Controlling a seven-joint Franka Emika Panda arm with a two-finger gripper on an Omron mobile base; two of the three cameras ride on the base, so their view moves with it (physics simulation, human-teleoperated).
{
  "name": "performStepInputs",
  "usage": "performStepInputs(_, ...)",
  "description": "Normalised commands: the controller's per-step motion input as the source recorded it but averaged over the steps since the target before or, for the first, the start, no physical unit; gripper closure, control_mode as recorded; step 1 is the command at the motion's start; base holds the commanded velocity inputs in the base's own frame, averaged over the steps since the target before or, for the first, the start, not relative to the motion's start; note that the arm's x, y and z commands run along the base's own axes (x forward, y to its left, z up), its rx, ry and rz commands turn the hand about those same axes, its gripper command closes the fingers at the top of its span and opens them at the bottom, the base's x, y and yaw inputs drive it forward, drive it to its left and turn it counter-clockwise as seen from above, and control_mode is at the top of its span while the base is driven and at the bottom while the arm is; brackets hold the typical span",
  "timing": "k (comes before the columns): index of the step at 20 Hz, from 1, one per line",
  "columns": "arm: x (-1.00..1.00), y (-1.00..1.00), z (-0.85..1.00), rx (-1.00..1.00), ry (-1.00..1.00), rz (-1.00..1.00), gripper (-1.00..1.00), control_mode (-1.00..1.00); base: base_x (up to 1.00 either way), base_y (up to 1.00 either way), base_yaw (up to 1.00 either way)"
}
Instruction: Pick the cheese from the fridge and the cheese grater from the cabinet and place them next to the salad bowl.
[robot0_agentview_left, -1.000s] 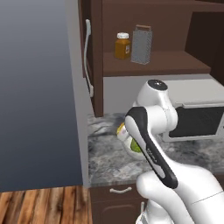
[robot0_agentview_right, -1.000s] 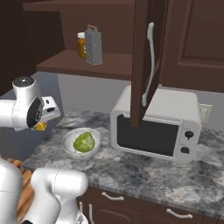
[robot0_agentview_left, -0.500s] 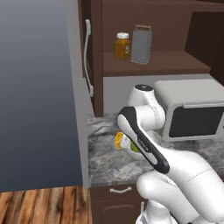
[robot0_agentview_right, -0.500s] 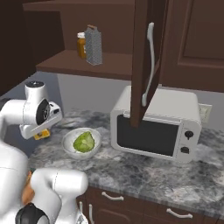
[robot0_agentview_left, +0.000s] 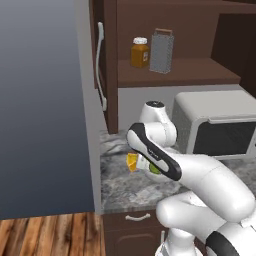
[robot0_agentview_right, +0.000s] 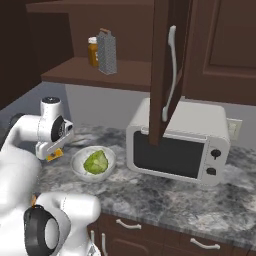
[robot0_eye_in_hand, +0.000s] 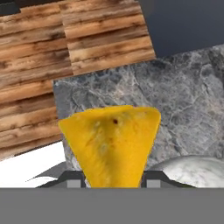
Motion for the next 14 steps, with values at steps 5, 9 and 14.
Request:
performStepInputs(5,0.38,0.18,-0.36,-0.12,0.01,0.03,1.0,-1.0,0.0,0.0,0.0)
performStepInputs(9,0.39,0.11,-0.36,-0.06,0.03,0.01,1.0,-1.0,0.0,0.0,0.0)
performStepInputs(14,0.38,0.06,-0.36,0.0,0.05,0.01,1.0,-1.0,0.0,0.0,0.0)
